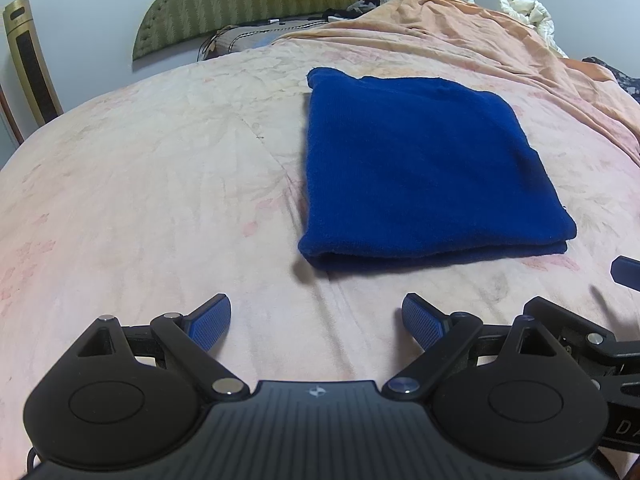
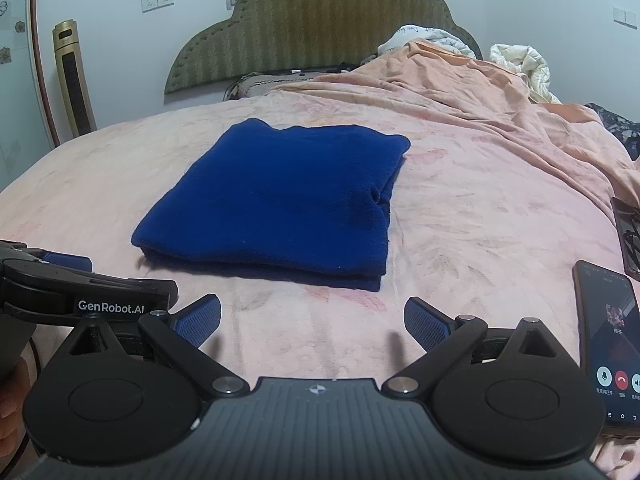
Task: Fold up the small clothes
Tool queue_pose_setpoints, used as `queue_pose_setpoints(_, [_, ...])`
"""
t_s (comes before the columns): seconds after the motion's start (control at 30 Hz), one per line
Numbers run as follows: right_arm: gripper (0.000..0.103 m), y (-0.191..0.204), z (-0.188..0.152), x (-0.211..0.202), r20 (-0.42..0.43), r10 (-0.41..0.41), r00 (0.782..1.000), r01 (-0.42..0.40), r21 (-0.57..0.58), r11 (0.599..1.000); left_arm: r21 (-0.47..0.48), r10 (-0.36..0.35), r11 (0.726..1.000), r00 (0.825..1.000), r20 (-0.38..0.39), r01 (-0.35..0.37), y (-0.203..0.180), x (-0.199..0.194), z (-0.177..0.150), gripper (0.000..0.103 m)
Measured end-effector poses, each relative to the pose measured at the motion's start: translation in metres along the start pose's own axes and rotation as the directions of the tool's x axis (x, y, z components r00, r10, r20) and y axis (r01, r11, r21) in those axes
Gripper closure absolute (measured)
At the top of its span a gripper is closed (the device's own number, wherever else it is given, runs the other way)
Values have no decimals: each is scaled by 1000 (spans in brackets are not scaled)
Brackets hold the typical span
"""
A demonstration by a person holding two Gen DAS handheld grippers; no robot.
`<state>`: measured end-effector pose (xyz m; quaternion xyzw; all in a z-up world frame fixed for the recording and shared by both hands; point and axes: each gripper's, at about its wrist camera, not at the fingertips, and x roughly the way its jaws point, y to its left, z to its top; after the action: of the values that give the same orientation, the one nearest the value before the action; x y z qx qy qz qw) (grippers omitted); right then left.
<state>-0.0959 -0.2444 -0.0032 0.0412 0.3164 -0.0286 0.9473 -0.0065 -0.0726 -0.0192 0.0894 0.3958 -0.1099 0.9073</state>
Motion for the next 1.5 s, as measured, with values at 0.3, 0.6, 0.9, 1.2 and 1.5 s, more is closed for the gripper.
queue_pose_setpoints(0.3, [4, 0, -1, -2, 3, -5, 1000, 5, 16, 1000, -3, 3, 1000, 1000, -3, -3, 0, -2, 0, 9])
queue_pose_setpoints(0.6, [4, 2, 1, -1, 3, 8, 1000, -8, 12, 1000, 11, 3, 1000, 1000, -1, -3, -3, -3, 1, 9])
queue_pose_setpoints(0.9, [4, 2, 2, -1, 8, 7, 1000, -7, 8, 1000, 21, 14, 1000, 1000, -3, -14, -4, -3, 0, 9])
queue_pose_setpoints(1.2, [4, 0, 0, -1, 10, 5, 1000, -5, 7, 1000, 24, 21, 1000, 1000, 4, -21, -4, -3, -2, 9])
queue_pose_setpoints(1.5, [1, -4, 0, -3, 25, -21, 999, 21, 6, 1000, 18, 28, 999, 1000, -1, -28, -3, -3, -1, 9])
